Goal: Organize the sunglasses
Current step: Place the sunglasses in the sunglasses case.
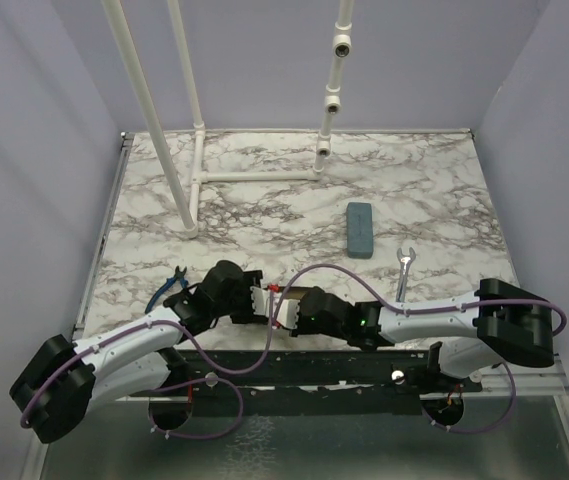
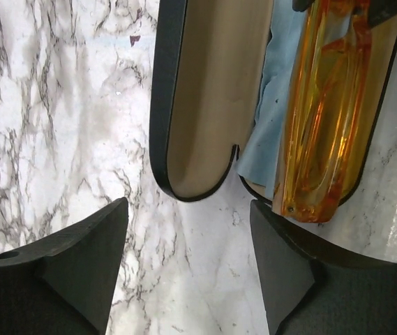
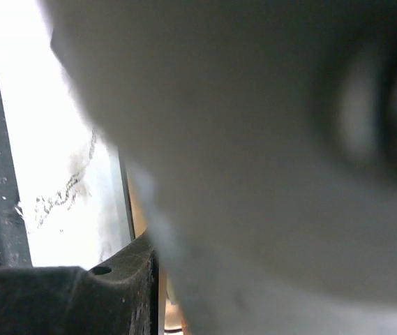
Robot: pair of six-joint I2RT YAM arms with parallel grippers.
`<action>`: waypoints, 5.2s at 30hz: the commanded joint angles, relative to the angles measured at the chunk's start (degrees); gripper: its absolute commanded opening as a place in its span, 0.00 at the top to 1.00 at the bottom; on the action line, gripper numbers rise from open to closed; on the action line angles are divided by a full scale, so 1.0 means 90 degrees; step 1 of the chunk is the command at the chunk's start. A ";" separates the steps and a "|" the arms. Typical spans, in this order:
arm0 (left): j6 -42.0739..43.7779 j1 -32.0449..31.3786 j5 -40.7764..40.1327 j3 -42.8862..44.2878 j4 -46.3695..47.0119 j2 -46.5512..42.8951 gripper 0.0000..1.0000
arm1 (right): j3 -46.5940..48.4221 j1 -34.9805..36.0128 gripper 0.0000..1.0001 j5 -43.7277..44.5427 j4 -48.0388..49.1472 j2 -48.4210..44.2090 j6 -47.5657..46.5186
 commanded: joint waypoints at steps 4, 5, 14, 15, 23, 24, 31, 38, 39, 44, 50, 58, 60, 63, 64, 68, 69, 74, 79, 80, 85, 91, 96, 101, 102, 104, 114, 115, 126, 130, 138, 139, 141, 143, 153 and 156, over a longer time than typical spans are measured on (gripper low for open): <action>-0.1278 0.0486 0.0819 0.0851 0.0341 -0.0198 0.26 | -0.0081 0.0005 0.82 -0.0007 -0.0303 0.0391 0.0331; -0.1289 0.0705 0.1004 0.0904 0.0273 -0.0146 0.26 | -0.0088 0.0003 0.82 -0.0007 -0.0311 0.0400 0.0330; -0.0614 0.1715 0.2838 0.1147 -0.0479 0.0045 0.25 | -0.0088 0.0008 0.83 -0.0086 -0.0463 0.0492 0.0331; -0.0604 0.1716 0.2891 0.1139 -0.0496 0.0042 0.25 | -0.0082 0.0001 0.83 -0.0064 -0.0476 0.0507 0.0333; -0.0654 0.1725 0.3398 0.1082 0.0005 0.0433 0.30 | 0.0068 0.0001 0.83 -0.0258 -0.0661 0.0397 0.0390; -0.0628 0.1723 0.3425 0.1095 0.0068 0.0529 0.32 | 0.0117 -0.0008 0.83 -0.0339 -0.0718 0.0365 0.0411; 0.0207 0.1725 0.3432 0.1167 0.0121 0.1262 0.42 | 0.0266 -0.0065 0.83 -0.0656 -0.0939 0.0273 0.0639; 0.0322 0.1716 0.3766 0.1160 0.0011 0.1460 0.58 | 0.0209 -0.0158 0.83 -0.0819 -0.0800 0.0182 0.0635; 0.0395 0.1708 0.3764 0.1123 -0.0039 0.1437 0.59 | 0.0209 -0.0191 0.83 -0.0849 -0.0822 0.0186 0.0626; 0.0701 0.1630 0.3609 0.1004 -0.0024 0.1328 0.72 | 0.0220 -0.0280 0.83 -0.0951 -0.0908 0.0214 0.0594; 0.0906 0.1520 0.3584 0.0899 -0.0030 0.1220 0.92 | 0.0272 -0.0367 0.83 -0.0991 -0.0937 0.0206 0.0647; 0.1280 0.1488 0.3342 0.0700 -0.0005 0.0777 1.00 | 0.0742 -0.0454 0.83 -0.0956 -0.1744 0.0377 0.0770; 0.1340 0.1455 0.3168 0.0638 -0.0001 0.0715 1.00 | 0.0984 -0.0457 0.83 -0.0904 -0.1991 0.0525 0.0850; 0.1336 0.1406 0.2916 0.0554 -0.0001 0.0635 1.00 | 0.1280 -0.0459 0.83 -0.0769 -0.2267 0.0713 0.1011; 0.1336 0.1395 0.2845 0.0534 -0.0001 0.0592 1.00 | 0.1331 -0.0459 0.83 -0.0744 -0.2307 0.0732 0.1067; 0.1013 0.1387 0.2638 0.0460 0.0106 0.0484 1.00 | 0.1452 -0.0540 0.83 -0.0700 -0.2368 0.0735 0.1343; 0.0916 0.1393 0.2632 0.0450 0.0115 0.0468 1.00 | 0.1479 -0.0580 0.83 -0.0664 -0.2353 0.0736 0.1429; 0.0584 0.1386 0.2508 0.0326 0.0223 0.0376 1.00 | 0.1541 -0.0800 0.85 -0.0640 -0.2170 0.0587 0.1921; 0.0525 0.1391 0.2409 0.0252 0.0309 0.0329 1.00 | 0.1402 -0.0949 0.85 -0.0914 -0.1792 0.0418 0.2359; 0.0504 0.1387 0.2419 0.0252 0.0378 0.0347 1.00 | 0.1411 -0.0979 0.85 -0.0939 -0.1746 0.0433 0.2466; 0.0405 0.1398 0.2376 0.0225 0.0494 0.0335 1.00 | 0.1402 -0.1106 0.86 -0.0663 -0.1621 0.0284 0.3066; 0.0379 0.1393 0.2295 0.0080 0.0483 0.0173 1.00 | 0.1025 -0.1162 0.86 -0.0254 -0.1249 -0.0243 0.3229; 0.0516 0.1630 0.2280 -0.0031 0.0471 0.0128 1.00 | 0.0505 -0.1273 0.86 -0.0683 -0.0680 -0.0505 0.2920; 0.0283 0.1667 0.2624 0.0041 0.0532 0.0217 1.00 | 0.0680 -0.1293 0.87 -0.1001 -0.0521 -0.0065 0.2597; 0.0211 0.1666 0.2667 0.0037 0.0593 0.0208 1.00 | 0.0788 -0.1289 0.87 -0.1125 -0.0531 -0.0014 0.2591; 0.0111 0.1667 0.2628 0.0027 0.0707 0.0234 1.00 | 0.0947 -0.1290 0.88 -0.1398 -0.0693 0.0012 0.2535; 0.0335 0.1667 0.2360 -0.0091 0.0978 0.0139 1.00 | 0.1087 -0.1300 0.89 -0.2237 -0.1280 -0.0631 0.2413; 0.0315 0.1667 0.2376 -0.0090 0.0969 0.0133 1.00 | 0.1187 -0.1304 0.89 -0.2307 -0.1322 -0.0604 0.2398; 0.0226 0.1667 0.2498 -0.0140 0.0909 0.0036 1.00 | 0.0610 -0.1364 0.89 -0.3022 -0.0014 -0.0369 0.2503; 0.0238 0.1667 0.2478 -0.0129 0.0913 0.0015 1.00 | 0.0528 -0.1457 0.89 -0.3157 0.0250 -0.0203 0.2523; 0.0265 0.1667 0.2508 -0.0100 0.0925 0.0020 1.00 | 0.0694 -0.1484 0.90 -0.3269 -0.0184 0.0225 0.2654; 0.0277 0.1667 0.2493 -0.0100 0.0926 0.0018 1.00 | 0.0687 -0.1484 0.90 -0.3192 -0.0233 0.0239 0.2678; 0.0275 0.1667 0.2473 -0.0109 0.0908 -0.0001 1.00 | 0.0661 -0.1484 0.90 -0.3145 -0.0256 0.0247 0.2710; 0.0266 0.1667 0.2478 -0.0119 0.0912 -0.0016 1.00 | 0.0742 -0.1484 0.89 -0.3151 -0.0345 0.0360 0.2745; 0.0244 0.1667 0.2480 -0.0134 0.0879 -0.0083 1.00 | 0.1140 -0.1484 0.74 -0.2696 -0.0672 0.0818 0.2840; 0.0296 0.1667 0.2492 -0.0158 0.0862 -0.0080 1.00 | 0.1149 -0.1487 0.68 -0.2567 -0.0714 0.0884 0.2840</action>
